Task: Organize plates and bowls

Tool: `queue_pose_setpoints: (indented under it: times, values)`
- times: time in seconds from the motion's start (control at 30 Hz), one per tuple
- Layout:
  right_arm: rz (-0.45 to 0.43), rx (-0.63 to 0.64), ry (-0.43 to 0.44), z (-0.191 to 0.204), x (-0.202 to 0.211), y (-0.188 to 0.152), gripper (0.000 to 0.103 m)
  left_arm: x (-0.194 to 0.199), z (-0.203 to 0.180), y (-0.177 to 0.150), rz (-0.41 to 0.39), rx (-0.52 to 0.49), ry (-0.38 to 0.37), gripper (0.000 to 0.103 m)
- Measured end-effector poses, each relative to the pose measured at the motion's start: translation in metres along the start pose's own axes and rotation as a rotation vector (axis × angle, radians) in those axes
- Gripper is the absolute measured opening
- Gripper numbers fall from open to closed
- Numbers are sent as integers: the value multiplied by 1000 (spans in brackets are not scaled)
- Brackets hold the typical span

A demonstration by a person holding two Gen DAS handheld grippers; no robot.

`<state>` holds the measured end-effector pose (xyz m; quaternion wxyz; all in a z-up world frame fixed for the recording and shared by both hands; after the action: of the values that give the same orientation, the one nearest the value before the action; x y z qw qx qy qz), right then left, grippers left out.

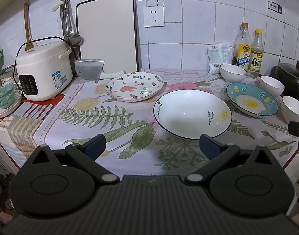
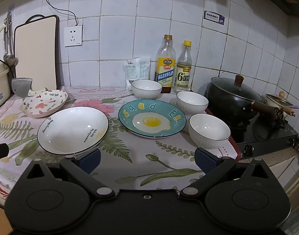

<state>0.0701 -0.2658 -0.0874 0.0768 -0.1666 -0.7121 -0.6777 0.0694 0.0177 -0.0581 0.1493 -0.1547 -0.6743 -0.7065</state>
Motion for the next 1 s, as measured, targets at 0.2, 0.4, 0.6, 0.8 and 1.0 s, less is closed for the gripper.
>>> queue_pose_setpoints:
  times: [0.2,0.4,0.6,0.8,1.0]
  values:
    - [-6,1,-3,-1,-1,-1,103,1,-2,1,-17,3,-5,103]
    - [-39,4,4,0,3,-1,103,5,-1,2,-59,5,-13,103]
    - [-85,27,14,3,5,-3,103,8,2,3,-120,24,-20,103]
    - [-88,34,11,3,0,-11,103,6,4,-1,-132,25,-22,103]
    - [-102,27,20,3,0,-11,103,0,10,-4,-109,36,-24,103]
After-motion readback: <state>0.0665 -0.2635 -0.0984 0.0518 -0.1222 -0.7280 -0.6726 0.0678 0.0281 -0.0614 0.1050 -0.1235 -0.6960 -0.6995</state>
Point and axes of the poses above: each gripper's, at about its wrist camera, not at the fingertips, and x roughly against the way its jaws point, z to its left, y to its top, the point moved 9 cm from there along -x, roughly the way its jaws point, and after that the axes turned 8 degrees about -z, right-handed, at the moved point
